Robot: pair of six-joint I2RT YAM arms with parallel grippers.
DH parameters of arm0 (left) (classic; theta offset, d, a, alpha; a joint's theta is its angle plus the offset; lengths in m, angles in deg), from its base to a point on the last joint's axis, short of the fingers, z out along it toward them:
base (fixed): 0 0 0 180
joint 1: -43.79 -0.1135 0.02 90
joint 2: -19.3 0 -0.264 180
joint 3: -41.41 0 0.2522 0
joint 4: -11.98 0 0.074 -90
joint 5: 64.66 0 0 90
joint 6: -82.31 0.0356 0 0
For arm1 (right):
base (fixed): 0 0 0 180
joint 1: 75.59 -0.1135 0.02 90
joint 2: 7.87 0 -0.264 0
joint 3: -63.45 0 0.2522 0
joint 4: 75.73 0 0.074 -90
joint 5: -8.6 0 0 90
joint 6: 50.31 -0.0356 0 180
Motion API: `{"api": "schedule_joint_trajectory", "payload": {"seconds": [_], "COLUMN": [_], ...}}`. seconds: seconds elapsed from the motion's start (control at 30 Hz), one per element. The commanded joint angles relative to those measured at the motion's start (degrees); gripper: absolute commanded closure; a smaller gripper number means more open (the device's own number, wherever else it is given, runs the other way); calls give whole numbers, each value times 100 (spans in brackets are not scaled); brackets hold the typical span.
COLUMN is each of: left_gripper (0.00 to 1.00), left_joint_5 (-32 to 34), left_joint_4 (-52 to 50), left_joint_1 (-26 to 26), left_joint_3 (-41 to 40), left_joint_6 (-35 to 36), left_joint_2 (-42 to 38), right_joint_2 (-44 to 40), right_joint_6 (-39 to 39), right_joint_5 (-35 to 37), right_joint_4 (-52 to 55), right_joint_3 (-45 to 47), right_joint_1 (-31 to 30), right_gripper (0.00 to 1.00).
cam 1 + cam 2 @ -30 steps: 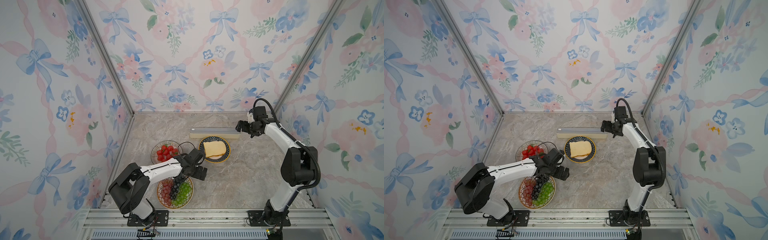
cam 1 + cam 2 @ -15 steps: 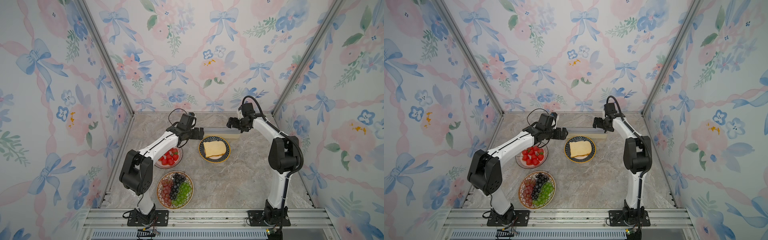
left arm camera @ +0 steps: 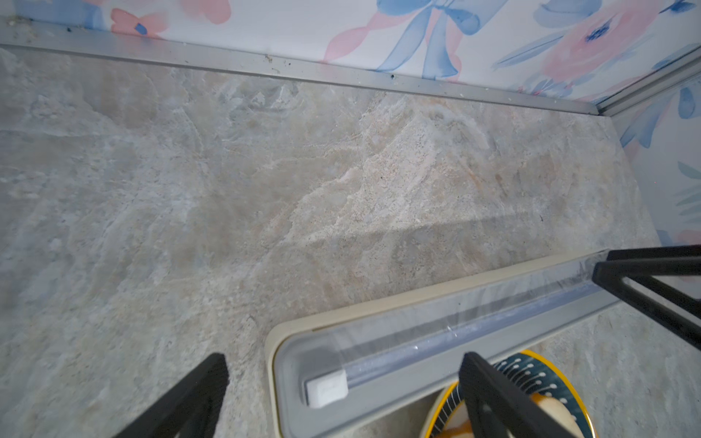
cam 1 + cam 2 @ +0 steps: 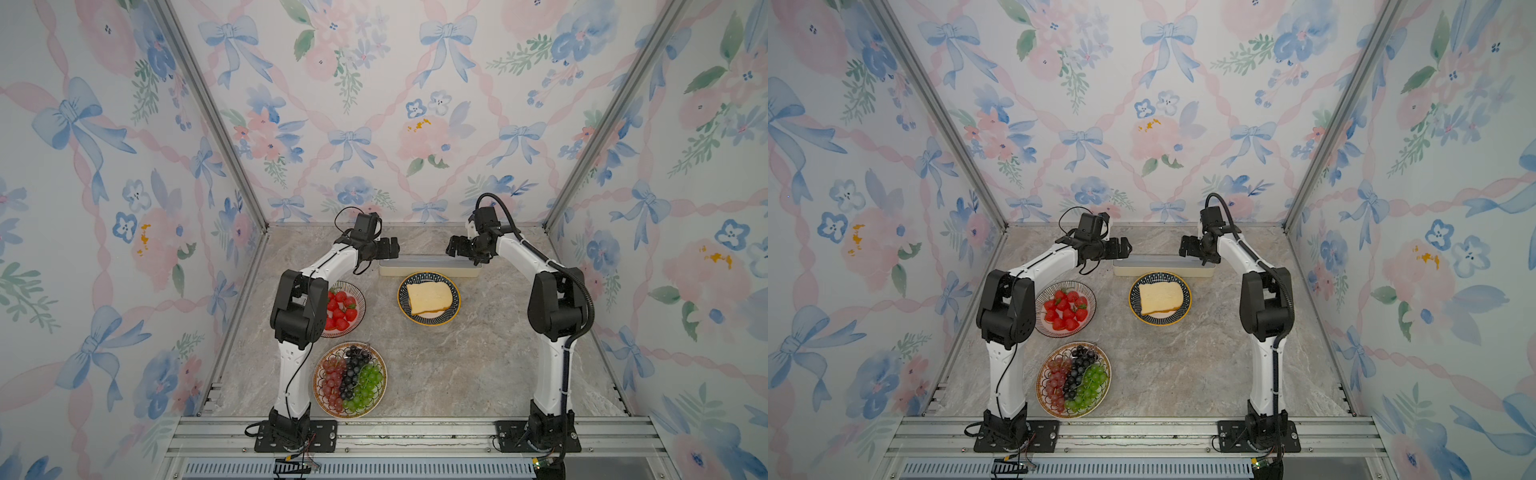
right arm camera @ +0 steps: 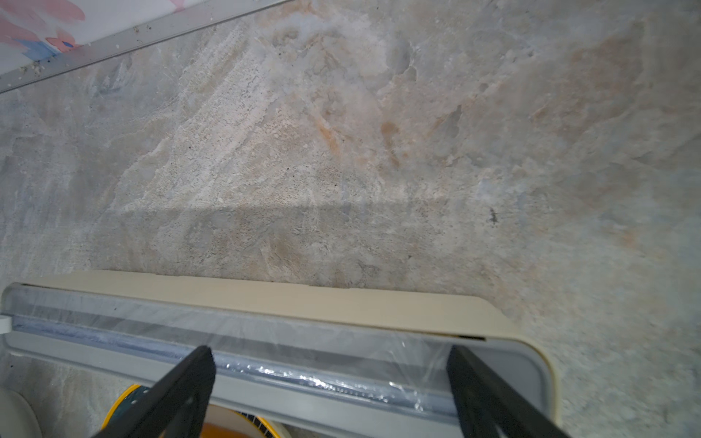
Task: Wrap the plate with plastic wrap
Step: Pull the plastic wrap from the plastic wrap cutting box.
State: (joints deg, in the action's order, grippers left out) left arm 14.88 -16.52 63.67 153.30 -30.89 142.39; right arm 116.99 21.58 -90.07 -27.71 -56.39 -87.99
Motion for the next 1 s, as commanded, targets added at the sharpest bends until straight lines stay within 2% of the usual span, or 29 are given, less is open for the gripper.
{"api": "schedule_joint_trajectory", "payload": {"seconds": [0.0, 0.2, 0.4, 0.53, 0.67, 0.83, 0.97], "left_gripper": [2, 2, 2, 2, 2, 2, 2], "left_joint_5": [-477, -486, -475, -429, -365, -167, 44], "left_joint_4": [-12, 0, 42, 75, 94, 173, 359], "left_joint_1": [24, 164, 261, 267, 234, 124, 44], "left_joint_3": [214, 37, -26, -36, -116, -311, -554], "left_joint_6": [-111, -205, -237, -281, -273, -101, 252], "left_joint_2": [355, 455, 478, 439, 332, -6, -409], "right_joint_2": [185, 91, 268, 397, 153, -708, -1266], "right_joint_6": [-223, -569, -838, -1074, -1174, -674, 583], "right_joint_5": [-200, -419, -724, -1105, -1460, -1473, -1390], "right_joint_4": [199, -251, -723, -975, -1401, -1525, -1073], "right_joint_3": [-42, 221, 112, -75, -4, 395, 805], "right_joint_1": [-188, -438, -733, -917, -1014, -689, -140], "right_gripper": [3, 3, 3, 3, 2, 2, 3]}}
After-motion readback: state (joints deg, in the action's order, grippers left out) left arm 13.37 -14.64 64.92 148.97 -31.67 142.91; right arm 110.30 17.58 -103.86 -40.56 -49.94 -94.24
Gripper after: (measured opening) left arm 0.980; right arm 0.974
